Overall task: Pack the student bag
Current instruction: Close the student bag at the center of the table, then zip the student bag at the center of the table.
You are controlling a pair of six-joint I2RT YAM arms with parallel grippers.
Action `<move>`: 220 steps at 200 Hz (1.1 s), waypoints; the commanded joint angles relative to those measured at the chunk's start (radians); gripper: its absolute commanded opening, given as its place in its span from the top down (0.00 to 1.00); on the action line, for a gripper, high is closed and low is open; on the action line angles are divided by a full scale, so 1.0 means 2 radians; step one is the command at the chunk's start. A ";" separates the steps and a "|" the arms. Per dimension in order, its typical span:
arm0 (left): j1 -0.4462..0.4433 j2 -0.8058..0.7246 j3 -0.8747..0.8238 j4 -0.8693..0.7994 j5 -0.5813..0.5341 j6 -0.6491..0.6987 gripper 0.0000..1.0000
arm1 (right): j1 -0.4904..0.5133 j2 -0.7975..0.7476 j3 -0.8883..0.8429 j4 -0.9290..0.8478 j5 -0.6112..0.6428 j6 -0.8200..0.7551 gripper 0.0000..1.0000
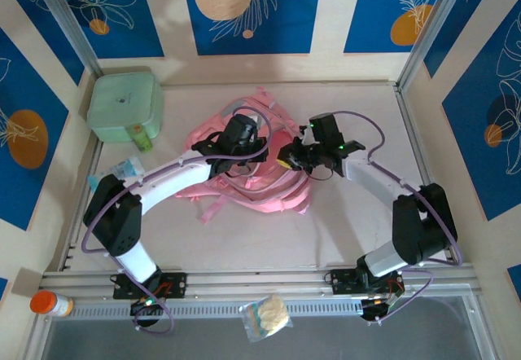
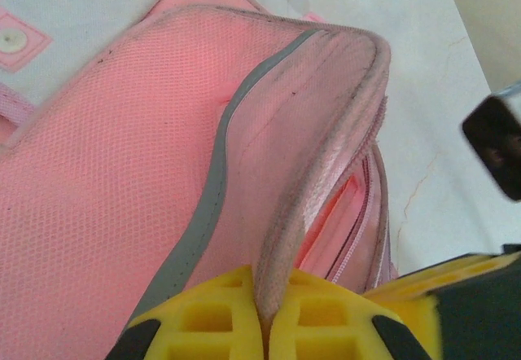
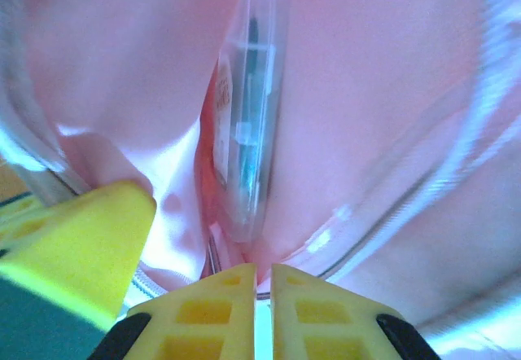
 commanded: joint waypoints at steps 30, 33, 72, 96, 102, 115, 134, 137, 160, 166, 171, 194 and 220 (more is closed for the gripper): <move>-0.024 0.032 0.055 0.030 0.029 -0.022 0.95 | -0.027 -0.053 -0.008 -0.084 0.016 -0.056 0.87; -0.024 0.034 0.056 0.031 0.032 -0.022 0.93 | -0.030 -0.056 -0.006 -0.090 0.021 -0.060 0.87; -0.021 -0.002 0.057 0.010 0.078 0.005 0.60 | -0.055 -0.093 0.002 -0.154 0.042 -0.109 0.80; -0.014 -0.076 -0.010 0.009 0.052 -0.004 0.52 | -0.020 -0.109 0.005 -0.201 0.107 -0.132 0.74; -0.008 -0.094 -0.033 0.020 0.051 -0.014 0.51 | -0.005 -0.111 0.004 -0.207 0.122 -0.134 0.72; 0.009 -0.123 -0.083 0.032 0.047 -0.044 0.49 | 0.034 -0.108 0.004 -0.220 0.160 -0.127 0.68; 0.038 -0.152 -0.145 0.047 0.044 -0.093 0.49 | 0.102 -0.095 0.009 -0.222 0.215 -0.106 0.64; 0.042 -0.156 -0.156 0.054 0.044 -0.104 0.49 | 0.114 -0.092 0.012 -0.224 0.226 -0.103 0.63; 0.070 -0.168 -0.228 0.133 0.059 -0.160 0.49 | 0.187 -0.043 0.041 -0.230 0.285 -0.074 0.59; 0.075 -0.162 -0.233 0.138 0.063 -0.167 0.49 | 0.200 -0.027 0.054 -0.234 0.294 -0.063 0.59; 0.079 -0.157 -0.235 0.138 0.065 -0.172 0.49 | 0.209 -0.013 0.064 -0.235 0.300 -0.057 0.59; 0.086 -0.136 -0.255 0.179 0.070 -0.195 0.51 | 0.252 0.055 0.126 -0.262 0.353 -0.032 0.57; 0.088 -0.129 -0.271 0.188 0.053 -0.206 0.52 | 0.267 0.119 0.183 -0.299 0.395 0.005 0.57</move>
